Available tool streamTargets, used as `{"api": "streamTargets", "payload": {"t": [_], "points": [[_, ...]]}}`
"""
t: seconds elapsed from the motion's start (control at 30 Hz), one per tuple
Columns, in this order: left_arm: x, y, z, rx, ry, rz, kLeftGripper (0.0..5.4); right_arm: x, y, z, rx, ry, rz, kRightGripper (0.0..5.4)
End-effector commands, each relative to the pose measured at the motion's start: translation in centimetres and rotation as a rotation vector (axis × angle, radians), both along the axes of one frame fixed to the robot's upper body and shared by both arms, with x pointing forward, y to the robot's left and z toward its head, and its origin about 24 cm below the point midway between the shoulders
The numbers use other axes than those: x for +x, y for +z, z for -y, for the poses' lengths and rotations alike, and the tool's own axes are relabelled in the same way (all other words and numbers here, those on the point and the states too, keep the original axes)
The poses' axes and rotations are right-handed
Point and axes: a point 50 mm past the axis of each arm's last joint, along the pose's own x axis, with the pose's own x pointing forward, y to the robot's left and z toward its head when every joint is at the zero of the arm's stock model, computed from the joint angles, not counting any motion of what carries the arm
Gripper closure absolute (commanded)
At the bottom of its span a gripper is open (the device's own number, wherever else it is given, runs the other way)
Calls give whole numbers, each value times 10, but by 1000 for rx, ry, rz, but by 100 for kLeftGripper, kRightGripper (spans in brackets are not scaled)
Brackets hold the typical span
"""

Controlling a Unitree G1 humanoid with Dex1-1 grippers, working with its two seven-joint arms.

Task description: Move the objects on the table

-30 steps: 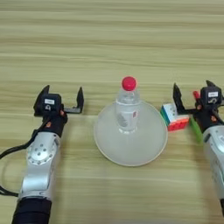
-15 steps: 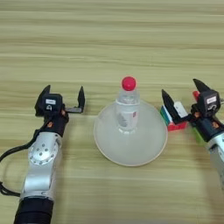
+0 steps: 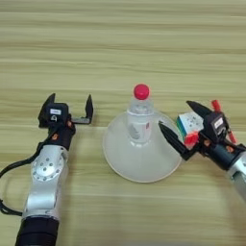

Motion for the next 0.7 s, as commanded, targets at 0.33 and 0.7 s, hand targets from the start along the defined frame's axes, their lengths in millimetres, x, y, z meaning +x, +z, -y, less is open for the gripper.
{"api": "streamTargets", "payload": {"t": [0.33,0.7], "points": [[3,0,-1,27,32,13,3,11,-5,-19,-51,83,-3,0],[3,-4,-4,23,63,14,3,21,-8,-30,-52,121,-12,0]]}}
